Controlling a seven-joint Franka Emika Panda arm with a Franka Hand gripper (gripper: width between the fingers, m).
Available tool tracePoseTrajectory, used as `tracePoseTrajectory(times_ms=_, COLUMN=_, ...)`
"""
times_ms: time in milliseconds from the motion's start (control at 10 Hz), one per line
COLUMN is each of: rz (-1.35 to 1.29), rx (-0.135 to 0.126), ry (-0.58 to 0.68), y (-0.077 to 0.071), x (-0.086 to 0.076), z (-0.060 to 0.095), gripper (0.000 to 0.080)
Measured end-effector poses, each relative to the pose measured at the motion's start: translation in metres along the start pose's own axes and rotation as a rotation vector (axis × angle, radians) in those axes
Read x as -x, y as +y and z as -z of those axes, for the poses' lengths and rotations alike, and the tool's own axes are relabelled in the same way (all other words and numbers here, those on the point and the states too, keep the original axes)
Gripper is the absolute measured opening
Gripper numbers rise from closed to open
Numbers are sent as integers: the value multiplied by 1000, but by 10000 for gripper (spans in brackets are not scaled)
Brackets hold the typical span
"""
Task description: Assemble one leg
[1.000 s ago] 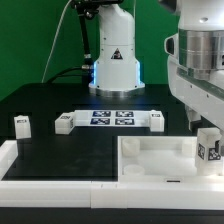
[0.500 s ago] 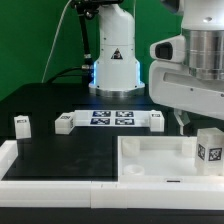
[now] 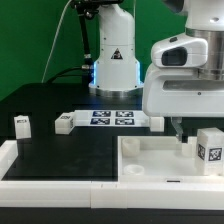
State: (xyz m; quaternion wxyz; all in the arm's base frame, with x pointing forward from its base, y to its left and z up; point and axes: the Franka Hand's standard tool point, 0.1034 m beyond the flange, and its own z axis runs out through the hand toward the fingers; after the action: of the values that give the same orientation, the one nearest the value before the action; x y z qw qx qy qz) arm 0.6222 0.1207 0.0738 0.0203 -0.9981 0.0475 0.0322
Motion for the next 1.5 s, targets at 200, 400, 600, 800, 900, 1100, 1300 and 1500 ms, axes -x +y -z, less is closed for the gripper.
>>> tracePoseTrajectory(times_ms=200, rz=293, rx=15, ry=2, y=4, x=-1, z=0, gripper=649)
tracePoseTrajectory(times_ms=400, rz=367, rx=16, ry=2, y=4, x=-1, z=0, gripper=649)
tracePoseTrajectory(times_ms=600, rz=366, rx=16, ry=2, y=4, x=-1, z=0, gripper=388)
tracePoseTrajectory(times_ms=800, rz=318, rx=15, ry=3, y=4, x=-1, z=0, gripper=291)
tracePoseTrajectory(times_ms=900, rz=305, rx=14, ry=3, y=4, x=-1, z=0, gripper=291)
tracePoseTrajectory(times_ms=1100, rz=77, rx=13, ry=7, y=2, x=-1, z=0, gripper=291)
tracePoseTrajectory(times_ms=1300, rz=-194, rx=-3, ry=5, y=-1, x=0, z=0, gripper=291)
tracePoseTrajectory(times_ms=1500, rz=-472, rx=-7, ry=3, y=-4, x=0, z=-1, gripper=291)
